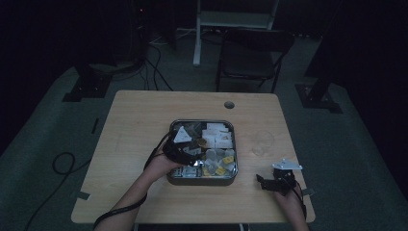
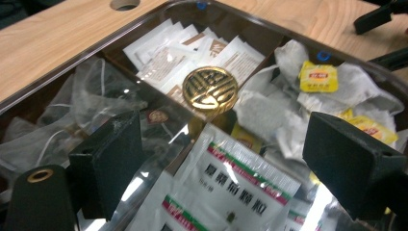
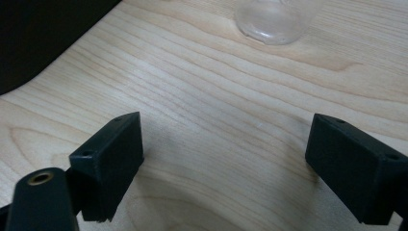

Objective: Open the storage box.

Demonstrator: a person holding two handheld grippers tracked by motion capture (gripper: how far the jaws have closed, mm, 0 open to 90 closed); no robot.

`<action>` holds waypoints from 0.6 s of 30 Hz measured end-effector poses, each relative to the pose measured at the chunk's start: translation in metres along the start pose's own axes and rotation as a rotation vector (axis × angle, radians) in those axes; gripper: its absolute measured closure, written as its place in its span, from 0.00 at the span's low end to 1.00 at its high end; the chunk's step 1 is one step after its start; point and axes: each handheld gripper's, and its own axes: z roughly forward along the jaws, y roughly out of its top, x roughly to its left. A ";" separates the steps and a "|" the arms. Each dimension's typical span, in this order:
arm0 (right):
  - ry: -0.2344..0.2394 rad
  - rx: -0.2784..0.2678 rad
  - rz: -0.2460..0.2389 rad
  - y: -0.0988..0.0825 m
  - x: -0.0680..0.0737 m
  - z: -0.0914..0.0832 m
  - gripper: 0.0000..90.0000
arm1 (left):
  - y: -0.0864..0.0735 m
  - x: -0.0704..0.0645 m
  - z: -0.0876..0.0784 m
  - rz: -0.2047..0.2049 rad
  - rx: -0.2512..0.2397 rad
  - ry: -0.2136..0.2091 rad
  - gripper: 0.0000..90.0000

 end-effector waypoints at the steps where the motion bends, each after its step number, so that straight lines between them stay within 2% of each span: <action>1: 0.000 0.000 0.000 0.000 0.000 0.000 0.14 | 0.001 0.000 0.001 -0.003 0.000 -0.003 0.17; 7: -0.001 -0.001 -0.001 0.000 0.000 0.000 0.14 | 0.005 0.001 0.009 -0.007 0.013 0.011 0.21; 8: -0.001 -0.002 -0.001 0.000 0.000 0.000 0.15 | 0.005 0.001 0.010 -0.008 0.017 0.023 0.26; 10: -0.002 -0.003 0.001 0.000 0.000 0.000 0.15 | 0.006 0.002 0.013 -0.015 0.019 0.023 0.27; 12: -0.003 -0.003 0.000 0.000 0.000 0.000 0.15 | 0.007 0.002 0.016 -0.015 0.026 0.029 0.32; 15: -0.002 -0.003 0.000 0.000 0.000 0.000 0.15 | 0.009 0.003 0.020 -0.024 0.031 0.031 0.32; 16: -0.002 -0.003 0.000 0.000 0.000 0.000 0.15 | 0.010 0.003 0.021 -0.025 0.032 0.023 0.38; 18: -0.002 -0.003 0.000 0.000 0.000 0.000 0.15 | 0.011 0.002 0.022 -0.025 0.030 0.024 0.41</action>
